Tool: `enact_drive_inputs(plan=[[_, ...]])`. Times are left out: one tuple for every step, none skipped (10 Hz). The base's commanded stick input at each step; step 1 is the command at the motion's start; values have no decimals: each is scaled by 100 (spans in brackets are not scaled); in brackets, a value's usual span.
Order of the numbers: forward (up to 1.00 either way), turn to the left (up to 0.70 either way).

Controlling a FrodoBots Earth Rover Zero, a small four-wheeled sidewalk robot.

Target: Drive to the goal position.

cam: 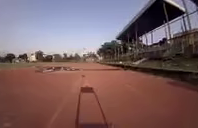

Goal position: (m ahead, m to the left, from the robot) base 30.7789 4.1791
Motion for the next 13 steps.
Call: enact_drive_inputs(plan=[[70,0],[70,0],[70,0],[70,0],[70,0],[70,0],[70,0],[70,0],[70,0],[70,0],[70,0],[70,0],[70,0]])
